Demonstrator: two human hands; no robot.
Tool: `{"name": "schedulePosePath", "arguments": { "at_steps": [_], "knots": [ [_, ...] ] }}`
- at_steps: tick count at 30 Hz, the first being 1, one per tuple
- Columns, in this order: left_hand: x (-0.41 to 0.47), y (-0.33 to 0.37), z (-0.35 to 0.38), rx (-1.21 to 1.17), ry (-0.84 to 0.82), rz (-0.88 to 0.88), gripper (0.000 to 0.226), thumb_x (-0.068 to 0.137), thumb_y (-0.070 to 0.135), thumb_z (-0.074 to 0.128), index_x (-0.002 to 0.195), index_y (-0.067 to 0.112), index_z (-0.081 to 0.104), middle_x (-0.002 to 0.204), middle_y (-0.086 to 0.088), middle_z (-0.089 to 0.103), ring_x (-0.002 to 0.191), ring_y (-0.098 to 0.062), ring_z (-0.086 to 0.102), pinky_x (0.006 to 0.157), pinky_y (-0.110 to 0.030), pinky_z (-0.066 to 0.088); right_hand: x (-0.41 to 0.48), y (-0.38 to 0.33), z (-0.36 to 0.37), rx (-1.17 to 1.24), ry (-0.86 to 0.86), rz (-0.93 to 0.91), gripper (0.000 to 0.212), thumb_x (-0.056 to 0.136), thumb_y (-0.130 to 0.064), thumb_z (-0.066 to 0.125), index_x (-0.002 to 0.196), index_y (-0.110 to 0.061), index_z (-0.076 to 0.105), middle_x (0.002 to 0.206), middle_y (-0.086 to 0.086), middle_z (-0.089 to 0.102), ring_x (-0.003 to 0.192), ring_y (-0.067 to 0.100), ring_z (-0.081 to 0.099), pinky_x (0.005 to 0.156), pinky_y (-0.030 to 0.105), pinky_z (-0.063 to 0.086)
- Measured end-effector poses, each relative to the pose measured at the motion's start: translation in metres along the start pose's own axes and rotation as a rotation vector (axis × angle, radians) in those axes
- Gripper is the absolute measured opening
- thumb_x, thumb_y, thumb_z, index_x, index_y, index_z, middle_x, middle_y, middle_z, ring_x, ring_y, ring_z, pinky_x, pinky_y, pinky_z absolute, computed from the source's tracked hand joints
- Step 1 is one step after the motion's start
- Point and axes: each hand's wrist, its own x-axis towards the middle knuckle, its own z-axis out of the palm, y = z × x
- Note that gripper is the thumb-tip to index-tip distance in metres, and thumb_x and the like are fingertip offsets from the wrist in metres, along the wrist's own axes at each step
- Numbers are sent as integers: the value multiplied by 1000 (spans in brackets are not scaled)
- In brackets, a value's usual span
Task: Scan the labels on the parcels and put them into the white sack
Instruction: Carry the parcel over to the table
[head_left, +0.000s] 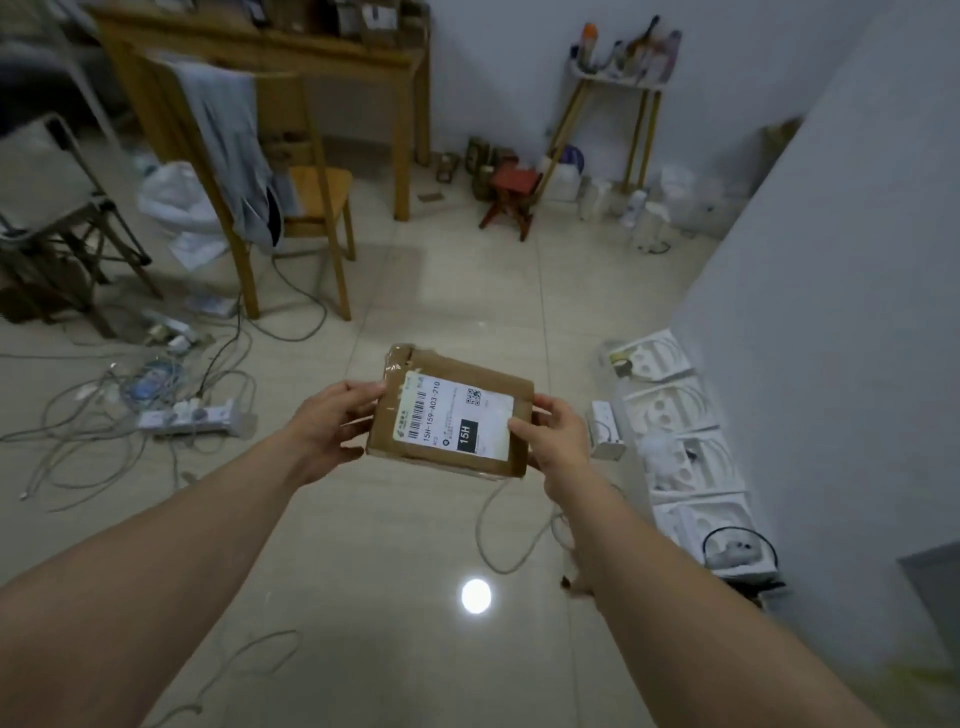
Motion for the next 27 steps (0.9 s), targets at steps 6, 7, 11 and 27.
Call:
{"name": "schedulePosePath", "arguments": {
  "at_steps": [6, 7, 11, 27],
  "knots": [
    [-5, 124, 1, 30, -42, 137, 47, 60, 25, 80, 104, 22, 63, 93, 0, 74, 92, -21, 67, 73, -38, 52, 30, -124, 29, 93, -112, -107, 40, 83, 8, 63, 110, -21, 57, 89, -5, 69, 75, 10, 66, 64, 28, 55],
    [1, 145, 0, 34, -40, 156, 51, 59, 25, 80, 106, 20, 63, 95, -2, 74, 94, -22, 67, 72, -39, 53, 40, -144, 38, 103, -132, -121, 40, 83, 8, 64, 111, -21, 58, 89, -5, 69, 72, 8, 67, 58, 24, 53],
    [45, 239, -13, 29, -19, 256, 53, 59, 26, 81, 107, 17, 62, 91, -7, 75, 90, -27, 68, 60, -37, 56, 89, -223, 80, 204, -201, -159, 42, 83, 4, 68, 120, -15, 61, 100, 1, 70, 75, 6, 67, 51, 19, 50],
    [271, 470, -6, 56, -43, 344, 67, 54, 38, 81, 114, 15, 61, 100, -11, 74, 99, -29, 67, 72, -39, 53, 334, -387, 178, 233, -277, -122, 37, 76, -29, 79, 112, -32, 68, 109, 0, 69, 104, 22, 58, 71, 33, 43]
  ]
}}
